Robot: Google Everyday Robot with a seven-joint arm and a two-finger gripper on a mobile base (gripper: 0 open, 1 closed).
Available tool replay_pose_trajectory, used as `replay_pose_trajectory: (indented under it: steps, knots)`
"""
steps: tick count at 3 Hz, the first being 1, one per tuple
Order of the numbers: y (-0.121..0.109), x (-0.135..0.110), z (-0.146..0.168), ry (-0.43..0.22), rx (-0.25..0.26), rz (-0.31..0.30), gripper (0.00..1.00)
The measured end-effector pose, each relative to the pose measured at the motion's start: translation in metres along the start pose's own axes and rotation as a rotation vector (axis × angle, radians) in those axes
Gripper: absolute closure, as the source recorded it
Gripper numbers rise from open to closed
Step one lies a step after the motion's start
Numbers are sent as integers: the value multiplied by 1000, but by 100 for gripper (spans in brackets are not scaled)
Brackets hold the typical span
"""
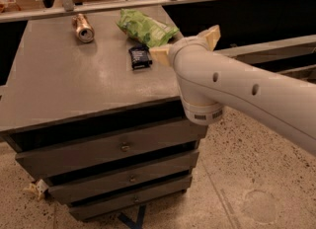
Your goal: Move rxbar blueberry near green rice chip bag
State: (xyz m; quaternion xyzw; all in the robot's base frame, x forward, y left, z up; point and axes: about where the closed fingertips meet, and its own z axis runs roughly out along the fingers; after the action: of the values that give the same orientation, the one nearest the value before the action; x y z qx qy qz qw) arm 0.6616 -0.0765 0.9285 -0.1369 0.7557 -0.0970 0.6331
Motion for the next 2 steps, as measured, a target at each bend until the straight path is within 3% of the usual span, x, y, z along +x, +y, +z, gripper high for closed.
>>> replay_pose_trajectory:
  steps: [2]
  knots:
    - [-91,-3,-9,17,129,-184,0]
